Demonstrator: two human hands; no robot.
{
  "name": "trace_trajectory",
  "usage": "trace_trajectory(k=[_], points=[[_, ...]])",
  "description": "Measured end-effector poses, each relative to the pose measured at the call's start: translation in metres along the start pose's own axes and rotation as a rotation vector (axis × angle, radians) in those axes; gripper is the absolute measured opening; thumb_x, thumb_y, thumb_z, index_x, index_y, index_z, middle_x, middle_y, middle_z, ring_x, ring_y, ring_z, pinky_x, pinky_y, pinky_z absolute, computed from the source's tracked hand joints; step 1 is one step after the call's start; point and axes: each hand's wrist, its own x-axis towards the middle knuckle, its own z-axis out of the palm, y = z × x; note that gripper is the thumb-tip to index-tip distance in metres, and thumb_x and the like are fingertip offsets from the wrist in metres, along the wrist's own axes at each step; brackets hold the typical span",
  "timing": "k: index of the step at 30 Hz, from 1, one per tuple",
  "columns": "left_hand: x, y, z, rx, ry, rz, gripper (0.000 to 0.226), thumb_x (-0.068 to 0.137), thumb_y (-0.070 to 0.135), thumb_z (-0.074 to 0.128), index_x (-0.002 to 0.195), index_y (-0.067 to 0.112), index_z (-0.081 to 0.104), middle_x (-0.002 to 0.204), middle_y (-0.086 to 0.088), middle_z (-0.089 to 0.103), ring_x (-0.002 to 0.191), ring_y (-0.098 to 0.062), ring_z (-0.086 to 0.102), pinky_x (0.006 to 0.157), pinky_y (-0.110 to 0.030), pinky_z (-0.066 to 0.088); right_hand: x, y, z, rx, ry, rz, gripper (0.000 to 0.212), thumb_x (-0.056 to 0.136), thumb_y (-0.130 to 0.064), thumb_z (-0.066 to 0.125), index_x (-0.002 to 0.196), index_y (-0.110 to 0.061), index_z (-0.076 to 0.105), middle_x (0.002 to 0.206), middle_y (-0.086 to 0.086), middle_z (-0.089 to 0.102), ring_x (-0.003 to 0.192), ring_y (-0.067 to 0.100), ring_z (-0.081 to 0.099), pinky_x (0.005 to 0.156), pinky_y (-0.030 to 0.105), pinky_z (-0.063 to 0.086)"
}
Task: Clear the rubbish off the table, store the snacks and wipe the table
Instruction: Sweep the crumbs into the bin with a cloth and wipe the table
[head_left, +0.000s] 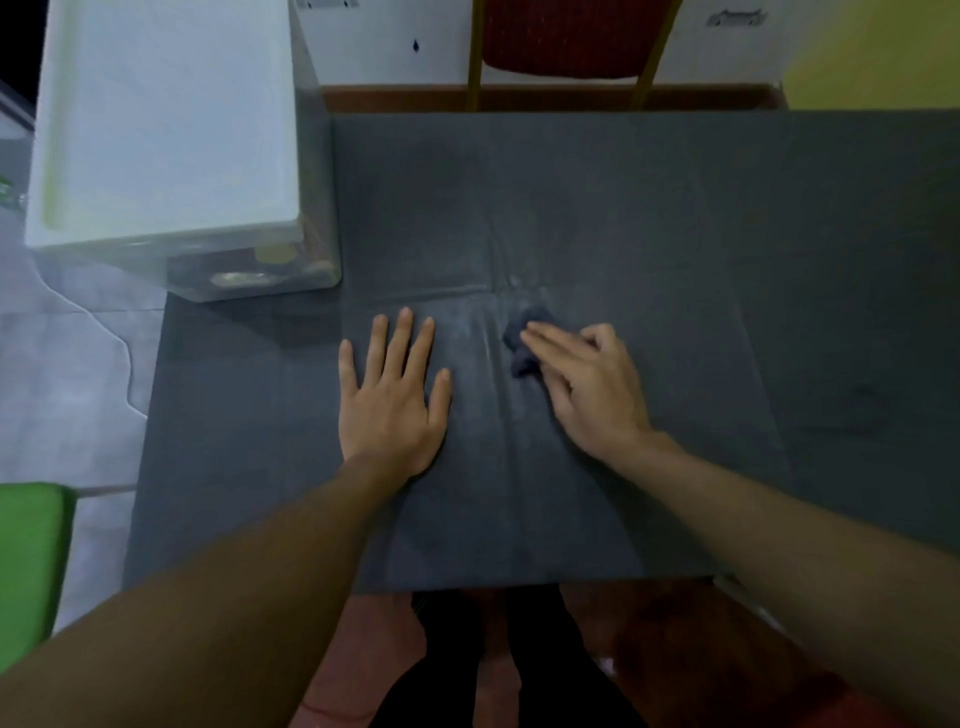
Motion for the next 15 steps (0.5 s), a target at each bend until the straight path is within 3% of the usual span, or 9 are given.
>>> trace_trajectory(k=[3,6,8,10,15], points=[[0.008,0.007,-0.005,-0.033,0.021,-0.024,0.059,0.099,0.046,0.033,0.152,0.021,0.031,0.161,-0.003,0.025,0.150,-0.025,0.014,0.122,-0.052,0.006,-0.014,0.002,-0.011,0.042,-0.139,-0.307,0.035,0.100,-0.021,0.052,0.132,-0.024,0.067,0.139,-0.011,0.061,0.091,0.023,0.047,0.081,0.034,0.046],[0.030,0.022,-0.013,-0.087,0.091,-0.084,0.052,0.090,0.037,0.044,0.137,0.015,0.045,0.142,-0.008,0.044,0.134,-0.032,0.035,0.119,-0.051,0.019,0.009,0.029,-0.016,-0.015,-0.112,-0.280,0.035,0.099,-0.020,0.054,0.131,-0.026,0.068,0.138,-0.012,0.062,0.089,0.023,0.047,0.076,0.038,0.047],[0.048,0.031,-0.014,-0.095,0.093,-0.099,0.056,0.092,0.035,0.042,0.145,0.016,0.039,0.147,-0.007,0.040,0.138,-0.030,0.032,0.121,-0.050,0.016,0.024,0.040,-0.014,-0.029,-0.037,-0.114,0.037,0.095,-0.015,0.061,0.130,-0.024,0.068,0.137,-0.012,0.063,0.087,0.025,0.047,0.076,0.043,0.049],[0.069,0.040,-0.013,-0.108,0.069,-0.091,0.060,0.097,0.035,0.036,0.154,0.018,0.027,0.160,-0.005,0.027,0.148,-0.026,0.018,0.123,-0.046,0.008,0.024,0.036,-0.012,-0.012,-0.019,-0.077,0.038,0.095,-0.014,0.062,0.131,-0.022,0.067,0.138,-0.011,0.062,0.088,0.026,0.048,0.077,0.044,0.049],[0.109,0.062,-0.003,-0.068,0.039,-0.151,0.058,0.103,0.039,0.017,0.158,0.025,0.004,0.166,0.001,0.000,0.153,-0.021,-0.005,0.123,-0.050,0.000,0.018,0.049,-0.019,0.026,-0.130,-0.405,0.034,0.100,-0.021,0.054,0.130,-0.023,0.069,0.137,-0.010,0.063,0.091,0.024,0.051,0.073,0.034,0.043]])
